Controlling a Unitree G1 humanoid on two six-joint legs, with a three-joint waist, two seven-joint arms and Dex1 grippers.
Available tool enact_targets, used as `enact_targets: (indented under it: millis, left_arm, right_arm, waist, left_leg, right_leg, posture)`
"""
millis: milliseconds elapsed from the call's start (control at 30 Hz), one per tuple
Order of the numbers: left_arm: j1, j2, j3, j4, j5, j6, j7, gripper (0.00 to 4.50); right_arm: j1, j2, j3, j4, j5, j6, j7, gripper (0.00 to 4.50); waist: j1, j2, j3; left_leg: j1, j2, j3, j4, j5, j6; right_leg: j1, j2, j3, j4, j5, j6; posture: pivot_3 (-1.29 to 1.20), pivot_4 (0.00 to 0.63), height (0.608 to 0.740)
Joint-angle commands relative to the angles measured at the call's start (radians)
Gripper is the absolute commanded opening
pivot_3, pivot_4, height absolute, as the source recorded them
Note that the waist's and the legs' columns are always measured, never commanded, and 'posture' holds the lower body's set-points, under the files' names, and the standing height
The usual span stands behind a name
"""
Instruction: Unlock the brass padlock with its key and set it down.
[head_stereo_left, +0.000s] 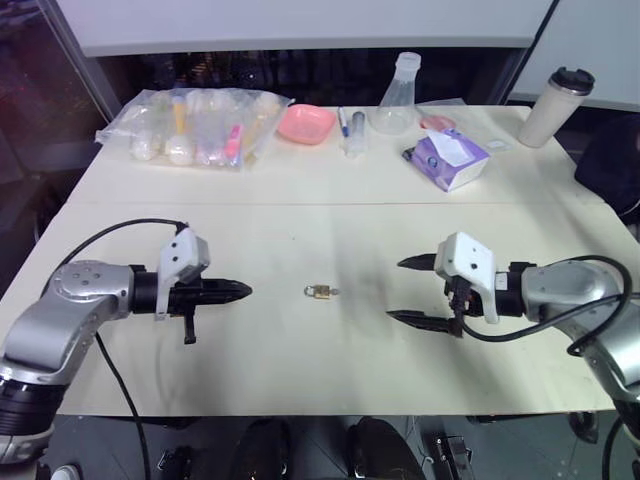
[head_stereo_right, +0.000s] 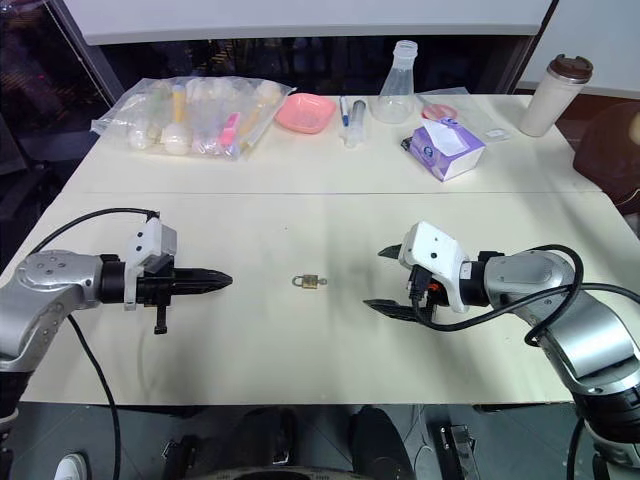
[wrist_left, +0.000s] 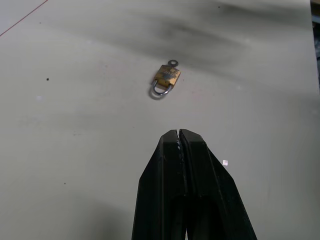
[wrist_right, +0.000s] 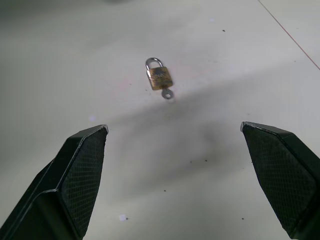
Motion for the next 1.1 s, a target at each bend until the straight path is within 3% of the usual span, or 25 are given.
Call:
enact_targets:
  millis: [33,133,333,400,667,1100]
  left_arm:
    - [-0.035,-0.019,-0.006,0.018,0.003,-0.016,0.002,0.0]
    - [-0.052,-0.039,-0.027,0.042,0.013,-0.027,-0.004,0.83]
    - [-0.109,-0.112,-0.128,0.122,0.089,-0.12,-0.026,3.61]
    - [-0.184,-0.202,-0.206,0.229,0.152,-0.202,-0.029,4.44]
    - [-0.396,-0.408,-0.332,0.603,0.311,-0.451,-0.062,4.44]
    - [-0.536,-0.555,-0.402,0.969,0.46,-0.679,-0.112,4.44]
  right_arm:
    - [-0.011,-0.005,-0.014,-0.013,-0.007,-0.013,-0.009,4.42]
    - [-0.007,-0.004,-0.014,-0.011,-0.016,-0.018,-0.018,4.5]
    - [-0.026,0.006,-0.011,-0.014,-0.01,-0.01,-0.03,4.5]
    - [-0.031,0.009,0.004,-0.016,-0.029,-0.017,-0.043,4.5]
    - [-0.003,0.015,-0.019,-0.066,-0.02,0.015,-0.095,4.5]
    - [0.075,0.007,-0.096,-0.168,0.007,0.086,-0.164,4.5]
  waist:
    - [0.001,0.0,0.0]
    - [0.002,0.0,0.0]
    - [0.003,0.0,0.0]
    - [0.009,0.0,0.0]
    - [0.024,0.0,0.0]
    - [0.027,0.0,0.0]
  left_leg:
    - [0.0,0.0,0.0,0.0,0.0,0.0]
    - [0.0,0.0,0.0,0.001,0.0,0.0]
    - [0.0,0.0,0.0,0.001,0.0,0.0]
    - [0.0,0.0,0.0,0.002,0.0,0.0]
    - [-0.001,-0.001,0.0,0.004,0.0,0.0]
    - [-0.001,-0.001,0.0,0.007,0.0,0.001]
  right_leg:
    - [0.0,0.0,0.0,0.0,0.0,0.0]
    - [0.0,0.0,0.0,0.001,0.0,0.0]
    - [0.0,0.001,0.0,0.002,0.0,0.0]
    - [0.0,0.001,0.0,0.002,0.0,0.0]
    - [0.0,0.002,0.0,0.002,0.001,0.002]
    - [0.001,0.003,0.0,0.003,0.001,0.002]
  posture:
    - [0.0,0.15,0.715]
    - [0.0,0.15,0.715]
    - [0.0,0.15,0.715]
    - [0.0,0.15,0.715]
    - [0.0,0.15,0.715]
    - [0.0,0.15,0.715]
